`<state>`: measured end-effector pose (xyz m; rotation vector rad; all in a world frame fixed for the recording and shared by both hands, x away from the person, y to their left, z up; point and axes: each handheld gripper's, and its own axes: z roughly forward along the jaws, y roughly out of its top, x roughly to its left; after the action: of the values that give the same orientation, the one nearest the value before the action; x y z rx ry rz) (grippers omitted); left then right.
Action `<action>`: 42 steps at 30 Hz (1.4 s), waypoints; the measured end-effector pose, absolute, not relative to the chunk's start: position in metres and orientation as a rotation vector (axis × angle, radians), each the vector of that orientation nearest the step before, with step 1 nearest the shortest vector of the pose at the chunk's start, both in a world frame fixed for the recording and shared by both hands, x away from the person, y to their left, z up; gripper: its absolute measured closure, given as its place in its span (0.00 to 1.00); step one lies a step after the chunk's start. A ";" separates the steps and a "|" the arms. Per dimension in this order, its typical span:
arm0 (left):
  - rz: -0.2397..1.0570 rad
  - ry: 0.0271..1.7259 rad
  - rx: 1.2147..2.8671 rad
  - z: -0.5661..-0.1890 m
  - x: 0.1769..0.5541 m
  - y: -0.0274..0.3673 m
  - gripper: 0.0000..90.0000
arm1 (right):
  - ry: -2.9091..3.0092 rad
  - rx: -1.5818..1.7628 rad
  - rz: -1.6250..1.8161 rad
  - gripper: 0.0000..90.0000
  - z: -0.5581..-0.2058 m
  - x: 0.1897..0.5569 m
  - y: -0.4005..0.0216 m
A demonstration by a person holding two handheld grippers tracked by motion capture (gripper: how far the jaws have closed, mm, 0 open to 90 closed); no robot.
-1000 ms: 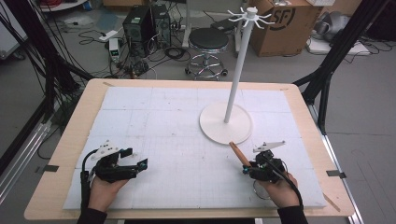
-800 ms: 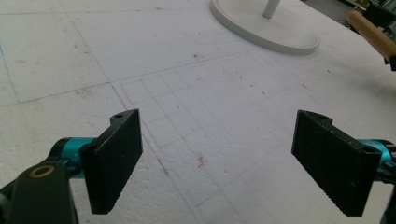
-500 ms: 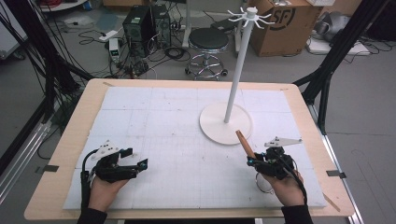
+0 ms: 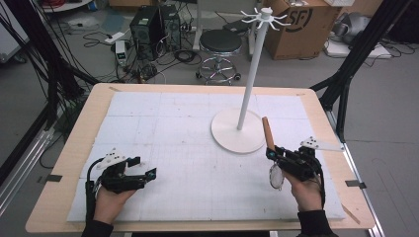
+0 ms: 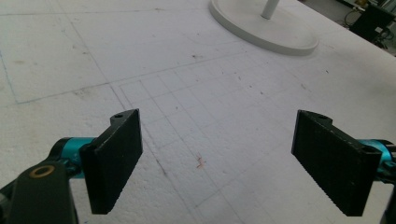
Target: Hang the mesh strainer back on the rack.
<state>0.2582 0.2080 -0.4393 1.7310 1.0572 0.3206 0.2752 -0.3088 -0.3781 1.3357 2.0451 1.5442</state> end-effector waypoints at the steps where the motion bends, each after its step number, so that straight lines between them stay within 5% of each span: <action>1: 0.321 1.057 1.732 -0.439 0.258 0.208 0.19 | 2.029 1.333 1.574 0.76 -0.377 0.275 -0.309; 42: 0.327 1.058 1.738 -0.440 0.255 0.208 0.19 | 1.696 1.160 1.884 0.76 -0.314 0.308 -0.294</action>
<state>0.2545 0.2077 -0.4396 1.7384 1.0582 0.3266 0.3075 -0.2940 -0.3136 1.1595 1.6960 1.8844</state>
